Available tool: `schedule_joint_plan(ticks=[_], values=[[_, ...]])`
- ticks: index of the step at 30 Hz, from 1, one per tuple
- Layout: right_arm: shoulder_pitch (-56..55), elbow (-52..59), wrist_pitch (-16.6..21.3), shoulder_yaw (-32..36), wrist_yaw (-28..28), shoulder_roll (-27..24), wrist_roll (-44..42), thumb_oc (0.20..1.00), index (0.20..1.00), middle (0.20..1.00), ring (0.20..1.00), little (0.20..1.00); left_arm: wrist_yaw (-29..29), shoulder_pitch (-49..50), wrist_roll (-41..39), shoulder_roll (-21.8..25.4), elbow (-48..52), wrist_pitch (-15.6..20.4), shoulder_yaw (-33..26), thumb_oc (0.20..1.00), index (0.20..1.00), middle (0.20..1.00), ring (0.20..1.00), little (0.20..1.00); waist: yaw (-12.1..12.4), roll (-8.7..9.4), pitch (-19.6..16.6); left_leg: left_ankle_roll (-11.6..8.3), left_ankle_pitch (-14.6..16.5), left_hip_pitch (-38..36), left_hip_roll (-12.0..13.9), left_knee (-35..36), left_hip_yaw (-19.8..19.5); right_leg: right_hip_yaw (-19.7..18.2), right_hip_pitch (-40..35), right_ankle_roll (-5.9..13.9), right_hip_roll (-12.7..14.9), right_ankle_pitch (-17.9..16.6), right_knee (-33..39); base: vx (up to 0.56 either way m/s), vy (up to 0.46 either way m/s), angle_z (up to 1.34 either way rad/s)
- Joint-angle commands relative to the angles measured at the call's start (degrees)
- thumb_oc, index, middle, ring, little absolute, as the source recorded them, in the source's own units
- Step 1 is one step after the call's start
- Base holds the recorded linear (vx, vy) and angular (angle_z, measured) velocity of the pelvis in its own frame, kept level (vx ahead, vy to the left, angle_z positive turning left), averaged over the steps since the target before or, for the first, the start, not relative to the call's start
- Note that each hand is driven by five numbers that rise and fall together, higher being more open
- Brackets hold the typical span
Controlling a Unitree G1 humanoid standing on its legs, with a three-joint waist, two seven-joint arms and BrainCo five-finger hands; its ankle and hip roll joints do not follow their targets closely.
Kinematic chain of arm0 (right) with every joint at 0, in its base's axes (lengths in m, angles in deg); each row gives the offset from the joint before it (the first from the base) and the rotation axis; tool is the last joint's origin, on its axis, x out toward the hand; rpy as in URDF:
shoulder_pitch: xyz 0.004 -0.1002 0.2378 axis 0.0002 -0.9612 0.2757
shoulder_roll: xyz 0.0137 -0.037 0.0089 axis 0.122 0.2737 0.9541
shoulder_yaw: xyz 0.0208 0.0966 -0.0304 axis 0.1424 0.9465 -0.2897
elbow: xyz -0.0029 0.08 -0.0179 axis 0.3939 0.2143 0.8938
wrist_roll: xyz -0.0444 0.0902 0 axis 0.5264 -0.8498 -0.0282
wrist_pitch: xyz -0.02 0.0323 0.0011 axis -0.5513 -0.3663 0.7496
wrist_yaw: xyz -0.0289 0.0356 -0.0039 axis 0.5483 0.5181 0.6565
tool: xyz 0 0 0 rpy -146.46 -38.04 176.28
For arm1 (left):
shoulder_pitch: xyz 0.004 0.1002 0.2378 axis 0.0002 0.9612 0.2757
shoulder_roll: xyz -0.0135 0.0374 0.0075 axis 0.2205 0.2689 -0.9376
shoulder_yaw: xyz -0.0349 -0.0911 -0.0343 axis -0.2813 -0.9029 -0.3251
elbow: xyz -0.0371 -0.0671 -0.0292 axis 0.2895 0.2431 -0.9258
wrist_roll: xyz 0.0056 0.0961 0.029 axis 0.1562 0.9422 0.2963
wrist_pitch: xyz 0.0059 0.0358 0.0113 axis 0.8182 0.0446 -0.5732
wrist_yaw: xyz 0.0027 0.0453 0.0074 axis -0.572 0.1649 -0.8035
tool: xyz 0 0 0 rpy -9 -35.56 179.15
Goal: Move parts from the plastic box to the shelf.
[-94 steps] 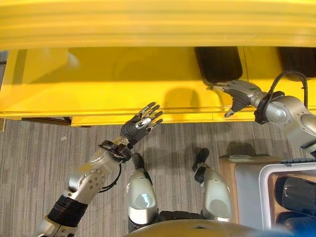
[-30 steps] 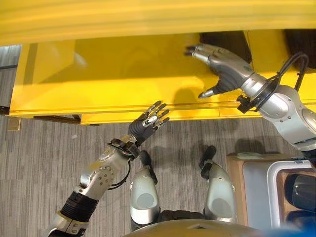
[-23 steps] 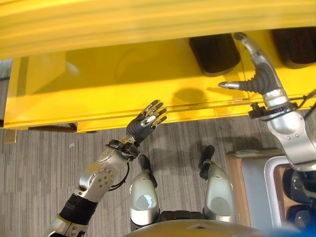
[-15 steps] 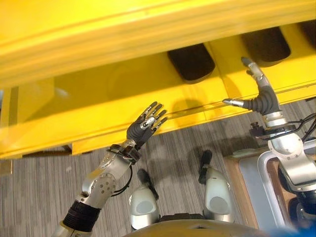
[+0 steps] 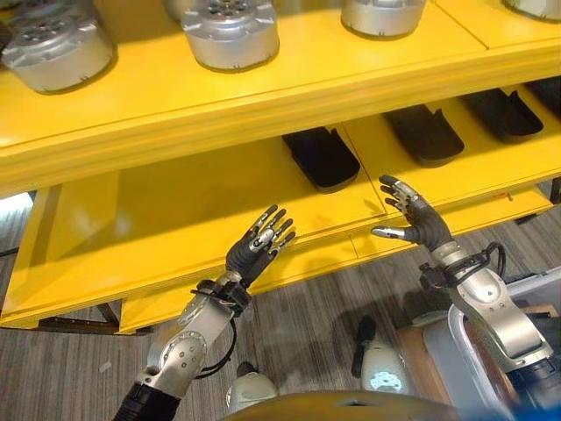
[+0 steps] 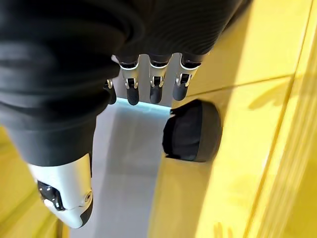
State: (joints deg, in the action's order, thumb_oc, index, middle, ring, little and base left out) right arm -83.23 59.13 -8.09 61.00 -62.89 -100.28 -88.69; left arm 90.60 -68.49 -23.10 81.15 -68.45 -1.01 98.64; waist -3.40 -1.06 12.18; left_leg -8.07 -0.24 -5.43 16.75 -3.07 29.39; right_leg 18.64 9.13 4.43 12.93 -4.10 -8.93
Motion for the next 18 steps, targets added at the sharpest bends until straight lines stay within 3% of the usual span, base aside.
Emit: schedule_joint_plan(ticks=[1, 2, 3, 12, 18], values=[[2.4, 3.1, 3.1, 1.3, -0.2, 2.1, -2.4, 1.000, 1.000, 1.000, 1.000, 1.000, 2.0, 0.0, 0.5, 1.0, 2.7, 1.0, -1.4, 1.000, 1.000, 1.000, 1.000, 1.000, 0.3, 1.87, 1.6, 1.75, 0.8, 1.2, 1.0, -1.5, -0.9, 0.7, -8.1, 3.25, 1.0, 8.5, -0.1, 0.00, 0.000, 0.00], [2.6, 3.0, 2.9, 1.1, 0.0, 2.2, -2.4, 1.000, 1.000, 1.000, 1.000, 1.000, 2.0, 0.1, 0.6, 1.0, 2.9, 0.9, -1.4, 1.000, 1.000, 1.000, 1.000, 1.000, 0.4, 1.93, 1.5, 1.65, 0.6, 1.1, 1.1, -1.3, -1.0, 0.8, -8.3, 3.30, 1.1, 8.4, 0.2, 0.00, 0.000, 0.00], [-4.1, -9.1, 10.4, 4.9, -6.3, 7.0, -13.6, 1.000, 1.000, 1.000, 1.000, 1.000, 5.8, 0.7, 9.9, 0.7, -6.9, 19.3, -8.9, 1.000, 1.000, 1.000, 1.000, 1.000, 1.7, 2.27, 2.8, 2.58, 2.2, 5.0, -1.1, -5.9, 0.0, 5.1, -8.9, 1.36, -2.0, 7.9, 1.9, 0.00, 0.000, 0.00], [-2.9, -9.3, 10.8, 4.1, -4.1, 7.4, -14.0, 1.000, 1.000, 1.000, 1.000, 1.000, 5.9, 1.1, 10.4, 0.4, -6.5, 17.4, -7.8, 1.000, 1.000, 1.000, 1.000, 1.000, 1.6, 2.11, 3.9, 2.19, 2.1, 5.6, -0.5, -5.9, 0.5, 5.1, -7.9, 1.47, -1.9, 8.0, 1.9, -0.01, -0.007, -0.03], [0.2, -8.2, 11.3, 4.4, -2.2, 7.2, -10.9, 1.000, 1.000, 1.000, 1.000, 1.000, 5.4, 0.7, 9.7, 0.8, -6.2, 18.1, -6.9, 1.000, 1.000, 1.000, 1.000, 1.000, 2.0, 2.19, 5.1, 2.24, 2.4, 6.2, -0.7, -6.0, 0.4, 5.0, -7.0, 1.36, -2.1, 8.5, 1.1, -0.03, 0.000, -0.01]])
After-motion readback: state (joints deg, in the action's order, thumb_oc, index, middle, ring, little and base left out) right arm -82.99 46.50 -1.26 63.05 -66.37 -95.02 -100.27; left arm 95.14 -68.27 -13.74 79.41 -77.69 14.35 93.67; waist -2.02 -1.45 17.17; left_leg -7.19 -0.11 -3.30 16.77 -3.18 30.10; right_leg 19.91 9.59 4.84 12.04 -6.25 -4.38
